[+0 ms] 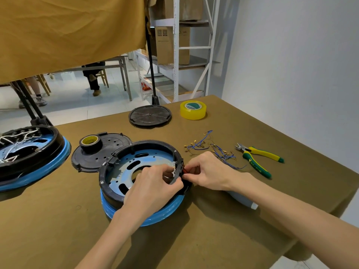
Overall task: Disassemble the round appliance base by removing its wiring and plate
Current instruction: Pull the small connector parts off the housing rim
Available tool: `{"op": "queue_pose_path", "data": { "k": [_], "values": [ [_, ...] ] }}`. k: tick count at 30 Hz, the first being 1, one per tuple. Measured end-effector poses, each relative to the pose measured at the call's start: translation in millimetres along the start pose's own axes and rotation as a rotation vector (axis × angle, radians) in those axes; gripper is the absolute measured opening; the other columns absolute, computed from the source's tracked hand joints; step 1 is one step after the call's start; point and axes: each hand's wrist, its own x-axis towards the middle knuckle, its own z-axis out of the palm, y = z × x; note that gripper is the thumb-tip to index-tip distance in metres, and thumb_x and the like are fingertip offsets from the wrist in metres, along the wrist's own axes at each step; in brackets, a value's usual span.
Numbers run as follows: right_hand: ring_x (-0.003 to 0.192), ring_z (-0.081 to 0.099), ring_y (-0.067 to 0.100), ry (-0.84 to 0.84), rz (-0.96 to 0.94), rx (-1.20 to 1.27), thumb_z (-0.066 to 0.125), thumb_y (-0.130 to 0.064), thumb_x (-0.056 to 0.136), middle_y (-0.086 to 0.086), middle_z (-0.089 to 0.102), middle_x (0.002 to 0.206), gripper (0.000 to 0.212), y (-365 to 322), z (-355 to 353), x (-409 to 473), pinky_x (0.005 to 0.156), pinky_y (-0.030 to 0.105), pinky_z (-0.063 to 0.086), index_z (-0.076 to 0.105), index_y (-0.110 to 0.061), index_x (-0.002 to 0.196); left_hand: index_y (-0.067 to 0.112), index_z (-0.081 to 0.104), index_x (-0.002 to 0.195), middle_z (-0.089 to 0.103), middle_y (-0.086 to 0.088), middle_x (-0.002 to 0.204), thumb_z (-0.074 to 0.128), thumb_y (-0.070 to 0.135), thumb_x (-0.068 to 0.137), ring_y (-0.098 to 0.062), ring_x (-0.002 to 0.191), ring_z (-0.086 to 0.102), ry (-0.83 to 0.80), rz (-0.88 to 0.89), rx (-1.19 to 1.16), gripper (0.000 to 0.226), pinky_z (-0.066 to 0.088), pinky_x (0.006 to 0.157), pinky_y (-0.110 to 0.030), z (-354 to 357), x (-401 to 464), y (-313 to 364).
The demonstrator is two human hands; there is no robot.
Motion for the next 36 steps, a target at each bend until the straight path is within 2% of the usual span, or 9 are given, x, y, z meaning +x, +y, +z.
{"op": "queue_pose_path", "data": {
  "k": [6,9,11,16,23,27,29,32,36],
  "values": [
    [0.068,0.062,0.009,0.062,0.026,-0.161,0.068,-0.028,0.086,-0.008,0.067,0.075,0.009,-8,6,3,0.063,0.031,0.055,0.071,-0.020,0.089,0.036,0.077,0.106,0.074,0.023,0.086,0.055,0.064,0.073,0.005,0.080,0.069,-0.060,0.012,-0.084,0.048,0.063,0.071,-0.030,-4,1,1],
    [0.065,0.063,0.007,0.050,0.035,-0.074,0.070,-0.020,0.084,-0.012,0.063,0.069,0.002,-8,4,4,0.059,0.025,0.052,0.071,-0.022,0.084,0.033,0.078,0.104,0.075,0.021,0.084,0.062,0.052,0.080,0.005,0.081,0.070,-0.066,0.026,-0.116,0.035,0.063,0.073,-0.031,-4,2,0],
    [0.062,0.063,0.005,0.054,0.031,-0.017,0.073,-0.016,0.083,-0.015,0.062,0.065,0.009,-5,2,4,0.058,0.023,0.052,0.070,-0.023,0.079,0.031,0.078,0.103,0.075,0.019,0.084,0.064,0.048,0.082,0.006,0.082,0.070,-0.063,0.032,-0.128,0.031,0.063,0.076,-0.029,-3,2,0],
    [0.062,0.062,0.005,0.091,0.039,0.032,0.074,-0.014,0.082,-0.009,0.065,0.067,0.001,-1,8,1,0.059,0.021,0.051,0.074,-0.015,0.082,0.028,0.078,0.107,0.075,0.019,0.087,0.069,0.041,0.085,0.007,0.083,0.070,-0.055,0.053,-0.144,0.027,0.063,0.077,-0.026,-2,3,-3],
    [0.062,0.064,0.007,0.034,0.041,-0.109,0.073,-0.027,0.080,-0.011,0.067,0.067,0.008,-6,0,7,0.060,0.029,0.055,0.072,-0.020,0.082,0.027,0.078,0.110,0.076,0.020,0.090,0.072,0.033,0.088,0.010,0.086,0.070,-0.077,0.064,-0.195,0.023,0.062,0.079,-0.021,-1,3,-5],
    [0.061,0.064,0.011,0.003,0.010,-0.076,0.072,-0.024,0.082,-0.008,0.066,0.064,0.009,-6,-3,6,0.060,0.036,0.055,0.070,-0.017,0.077,0.026,0.076,0.116,0.076,0.021,0.096,0.071,0.027,0.091,0.010,0.092,0.070,-0.111,0.081,-0.235,0.026,0.061,0.084,-0.021,-1,3,-6],
    [0.059,0.063,0.012,0.003,0.018,0.008,0.075,-0.018,0.086,-0.003,0.067,0.063,0.011,-1,-5,6,0.058,0.033,0.054,0.071,-0.012,0.077,0.026,0.075,0.122,0.077,0.020,0.102,0.069,0.026,0.092,0.010,0.096,0.069,-0.112,0.095,-0.226,0.031,0.061,0.087,-0.025,0,4,-5],
    [0.061,0.062,0.007,0.039,0.027,0.070,0.077,-0.018,0.089,-0.005,0.068,0.068,0.009,4,-1,3,0.057,0.020,0.047,0.076,-0.010,0.087,0.029,0.075,0.122,0.076,0.019,0.103,0.068,0.030,0.091,0.010,0.097,0.069,-0.080,0.094,-0.204,0.032,0.061,0.089,-0.028,1,4,-4],
    [0.063,0.060,0.007,0.223,0.050,0.121,0.078,-0.024,0.089,-0.006,0.067,0.070,0.010,13,5,-12,0.059,0.017,0.045,0.074,-0.015,0.087,0.032,0.077,0.113,0.075,0.024,0.092,0.068,0.037,0.088,0.011,0.091,0.069,-0.057,0.087,-0.203,0.028,0.061,0.082,-0.022,1,4,-6]
  ]
}}
